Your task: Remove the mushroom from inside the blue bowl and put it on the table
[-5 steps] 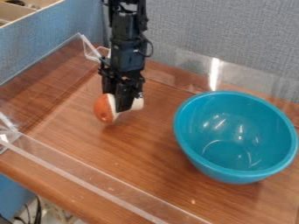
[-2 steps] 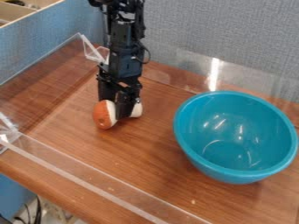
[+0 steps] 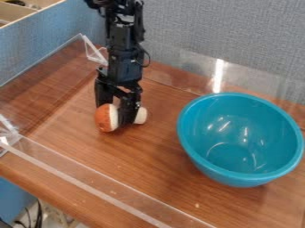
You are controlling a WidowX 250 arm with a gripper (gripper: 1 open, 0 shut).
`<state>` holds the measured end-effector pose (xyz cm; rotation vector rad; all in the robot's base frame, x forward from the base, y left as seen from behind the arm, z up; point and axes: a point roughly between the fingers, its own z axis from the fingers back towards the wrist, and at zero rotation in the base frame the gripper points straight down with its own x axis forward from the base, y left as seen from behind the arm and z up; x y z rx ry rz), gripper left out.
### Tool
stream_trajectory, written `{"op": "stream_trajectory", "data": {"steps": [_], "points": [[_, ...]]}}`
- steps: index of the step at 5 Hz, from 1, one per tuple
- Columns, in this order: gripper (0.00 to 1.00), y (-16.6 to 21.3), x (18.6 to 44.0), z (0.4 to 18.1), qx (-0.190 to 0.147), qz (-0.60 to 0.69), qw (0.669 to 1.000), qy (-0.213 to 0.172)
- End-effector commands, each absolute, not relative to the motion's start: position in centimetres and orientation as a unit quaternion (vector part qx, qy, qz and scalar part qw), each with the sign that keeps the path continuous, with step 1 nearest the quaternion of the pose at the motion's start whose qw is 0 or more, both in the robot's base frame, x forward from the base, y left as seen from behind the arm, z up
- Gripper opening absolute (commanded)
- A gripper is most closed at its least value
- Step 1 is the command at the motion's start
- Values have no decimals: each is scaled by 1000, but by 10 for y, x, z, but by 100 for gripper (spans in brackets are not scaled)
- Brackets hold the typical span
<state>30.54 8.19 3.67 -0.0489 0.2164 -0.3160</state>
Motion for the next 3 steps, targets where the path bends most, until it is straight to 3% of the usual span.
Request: {"op": "stream_trajectory", "data": {"steps": [1,3], "points": [[100,90,308,71,-9,-149,987,57],[100,89,306,71,-8,-147,988,52]]}}
